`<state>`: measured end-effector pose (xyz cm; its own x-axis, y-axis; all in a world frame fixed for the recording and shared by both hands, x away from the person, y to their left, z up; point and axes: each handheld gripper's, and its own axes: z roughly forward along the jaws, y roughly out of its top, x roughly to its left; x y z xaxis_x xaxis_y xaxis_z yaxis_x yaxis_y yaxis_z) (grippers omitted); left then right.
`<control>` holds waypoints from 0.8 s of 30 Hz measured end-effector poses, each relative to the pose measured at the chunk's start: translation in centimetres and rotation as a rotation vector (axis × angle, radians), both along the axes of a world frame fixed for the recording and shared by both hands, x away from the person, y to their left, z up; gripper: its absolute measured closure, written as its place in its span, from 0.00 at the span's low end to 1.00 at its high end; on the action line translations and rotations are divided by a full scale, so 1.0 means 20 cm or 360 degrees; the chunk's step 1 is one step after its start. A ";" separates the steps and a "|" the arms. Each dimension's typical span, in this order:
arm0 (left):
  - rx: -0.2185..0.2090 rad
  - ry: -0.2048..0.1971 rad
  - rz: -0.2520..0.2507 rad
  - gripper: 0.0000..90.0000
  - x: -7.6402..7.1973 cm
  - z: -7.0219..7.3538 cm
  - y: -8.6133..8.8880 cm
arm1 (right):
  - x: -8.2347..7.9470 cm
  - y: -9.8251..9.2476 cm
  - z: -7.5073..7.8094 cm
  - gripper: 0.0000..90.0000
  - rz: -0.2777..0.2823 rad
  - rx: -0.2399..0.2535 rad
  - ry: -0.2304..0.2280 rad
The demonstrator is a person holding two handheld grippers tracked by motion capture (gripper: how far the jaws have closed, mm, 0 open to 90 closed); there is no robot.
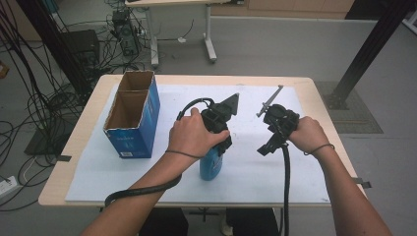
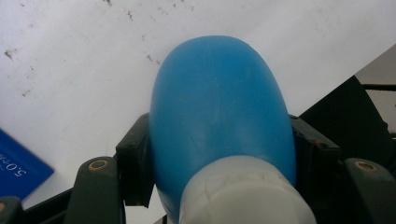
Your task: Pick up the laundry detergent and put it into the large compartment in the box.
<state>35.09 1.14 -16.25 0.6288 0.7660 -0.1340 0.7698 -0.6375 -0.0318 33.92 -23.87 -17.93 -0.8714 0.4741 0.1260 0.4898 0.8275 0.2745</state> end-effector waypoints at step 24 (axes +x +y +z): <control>-0.0070 -0.0073 0.0017 0.41 0.01 0.39 0.11 | 0.00 0.02 0.02 0.04 -0.0002 -0.0008 -0.0014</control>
<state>35.22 3.28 -8.40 0.6270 0.7666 -0.1388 0.7765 -0.6294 0.0312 33.82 -23.44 -17.52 -0.8719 0.4759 0.1156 0.4885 0.8282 0.2746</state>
